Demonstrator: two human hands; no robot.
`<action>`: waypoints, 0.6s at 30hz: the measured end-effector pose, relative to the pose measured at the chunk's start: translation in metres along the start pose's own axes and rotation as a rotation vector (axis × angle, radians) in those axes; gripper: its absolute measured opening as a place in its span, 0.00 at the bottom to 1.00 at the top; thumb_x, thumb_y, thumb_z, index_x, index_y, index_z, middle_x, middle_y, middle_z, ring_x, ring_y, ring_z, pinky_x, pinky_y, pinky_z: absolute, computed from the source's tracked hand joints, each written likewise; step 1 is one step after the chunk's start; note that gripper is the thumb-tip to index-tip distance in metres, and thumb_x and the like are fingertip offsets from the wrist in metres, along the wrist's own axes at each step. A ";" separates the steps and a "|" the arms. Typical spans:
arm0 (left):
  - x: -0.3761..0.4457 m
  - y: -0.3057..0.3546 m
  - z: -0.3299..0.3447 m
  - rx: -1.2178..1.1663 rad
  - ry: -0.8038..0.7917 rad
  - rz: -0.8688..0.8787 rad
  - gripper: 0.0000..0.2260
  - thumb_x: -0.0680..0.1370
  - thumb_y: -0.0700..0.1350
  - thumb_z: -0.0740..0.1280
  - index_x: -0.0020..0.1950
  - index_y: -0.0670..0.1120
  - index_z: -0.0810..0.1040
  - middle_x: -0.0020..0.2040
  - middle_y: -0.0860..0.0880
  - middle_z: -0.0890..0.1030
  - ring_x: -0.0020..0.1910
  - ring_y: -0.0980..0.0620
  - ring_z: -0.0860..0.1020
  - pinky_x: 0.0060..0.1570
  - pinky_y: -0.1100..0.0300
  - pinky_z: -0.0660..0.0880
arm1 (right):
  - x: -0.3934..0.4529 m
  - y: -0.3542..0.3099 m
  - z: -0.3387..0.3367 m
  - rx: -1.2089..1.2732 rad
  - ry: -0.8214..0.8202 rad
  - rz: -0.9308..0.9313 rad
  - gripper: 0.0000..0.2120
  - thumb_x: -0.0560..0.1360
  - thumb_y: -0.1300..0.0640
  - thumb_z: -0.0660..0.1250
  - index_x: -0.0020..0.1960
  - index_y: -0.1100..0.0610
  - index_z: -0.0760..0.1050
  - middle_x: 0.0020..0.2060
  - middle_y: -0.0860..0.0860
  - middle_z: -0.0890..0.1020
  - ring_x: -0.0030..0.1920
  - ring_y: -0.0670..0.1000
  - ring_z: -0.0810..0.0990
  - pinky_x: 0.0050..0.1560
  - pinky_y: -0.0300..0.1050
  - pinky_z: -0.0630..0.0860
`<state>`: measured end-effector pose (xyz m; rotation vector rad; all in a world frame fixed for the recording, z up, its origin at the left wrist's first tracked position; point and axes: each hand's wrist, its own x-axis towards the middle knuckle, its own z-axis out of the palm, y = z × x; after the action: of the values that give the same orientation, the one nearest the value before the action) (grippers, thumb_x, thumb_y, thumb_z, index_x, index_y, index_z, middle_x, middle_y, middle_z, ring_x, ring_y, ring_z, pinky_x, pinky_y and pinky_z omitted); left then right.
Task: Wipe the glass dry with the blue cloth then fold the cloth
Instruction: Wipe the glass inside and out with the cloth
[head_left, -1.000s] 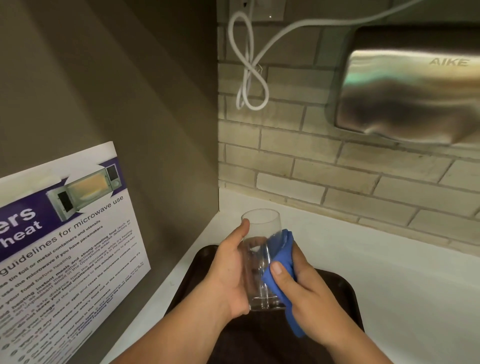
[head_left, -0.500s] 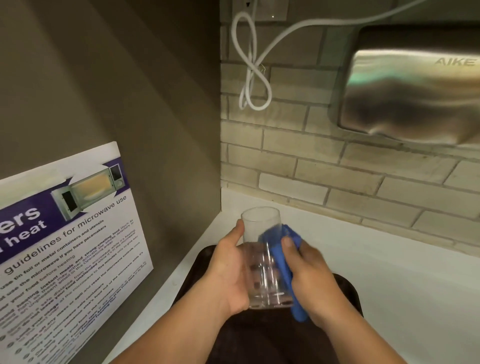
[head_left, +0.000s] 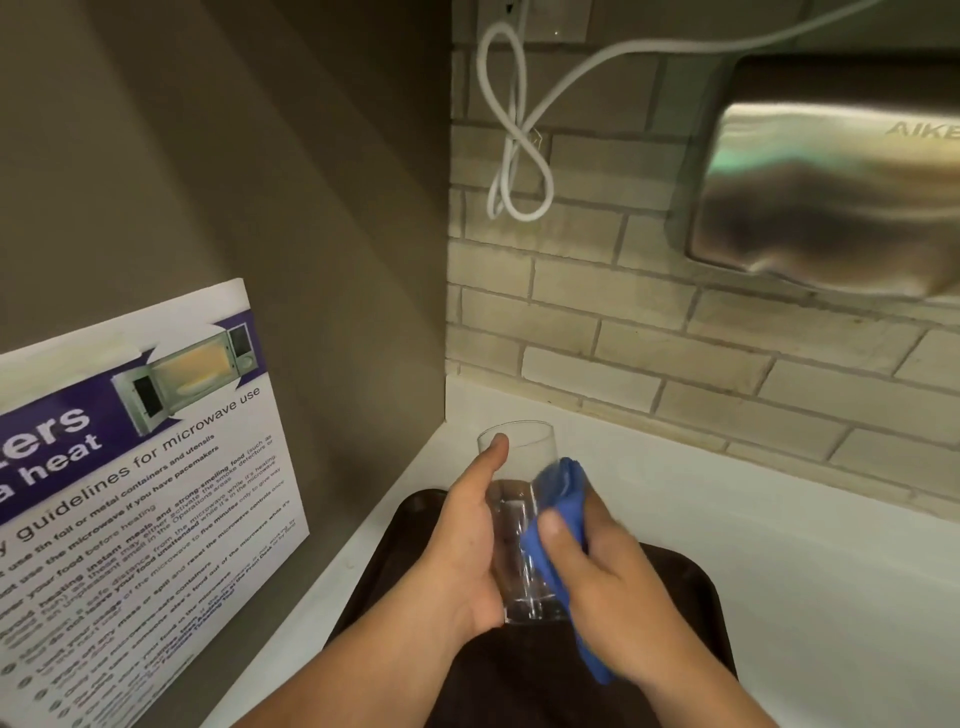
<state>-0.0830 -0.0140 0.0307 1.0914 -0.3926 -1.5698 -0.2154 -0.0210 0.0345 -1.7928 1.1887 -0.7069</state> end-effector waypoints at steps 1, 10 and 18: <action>0.000 0.000 -0.001 0.000 0.018 0.012 0.29 0.74 0.68 0.68 0.44 0.41 0.89 0.38 0.41 0.88 0.35 0.44 0.87 0.43 0.52 0.81 | -0.004 0.002 0.004 -0.082 -0.041 -0.016 0.26 0.81 0.42 0.59 0.76 0.49 0.63 0.58 0.45 0.82 0.54 0.39 0.81 0.53 0.27 0.73; -0.007 -0.006 0.004 -0.060 0.009 0.002 0.32 0.77 0.69 0.65 0.59 0.42 0.88 0.55 0.37 0.88 0.51 0.38 0.88 0.56 0.43 0.81 | 0.033 -0.019 -0.009 0.115 0.318 0.063 0.20 0.82 0.41 0.54 0.48 0.53 0.77 0.41 0.53 0.84 0.44 0.50 0.84 0.46 0.44 0.79; -0.008 0.002 0.006 -0.019 0.065 -0.021 0.32 0.75 0.71 0.66 0.56 0.43 0.87 0.51 0.38 0.90 0.53 0.38 0.87 0.57 0.46 0.81 | -0.001 0.008 0.010 -0.047 0.003 -0.114 0.28 0.78 0.37 0.58 0.76 0.44 0.62 0.63 0.42 0.79 0.62 0.42 0.80 0.64 0.38 0.77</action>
<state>-0.0867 -0.0091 0.0391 1.1317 -0.3227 -1.5490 -0.2111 -0.0179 0.0231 -1.9114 1.1203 -0.7534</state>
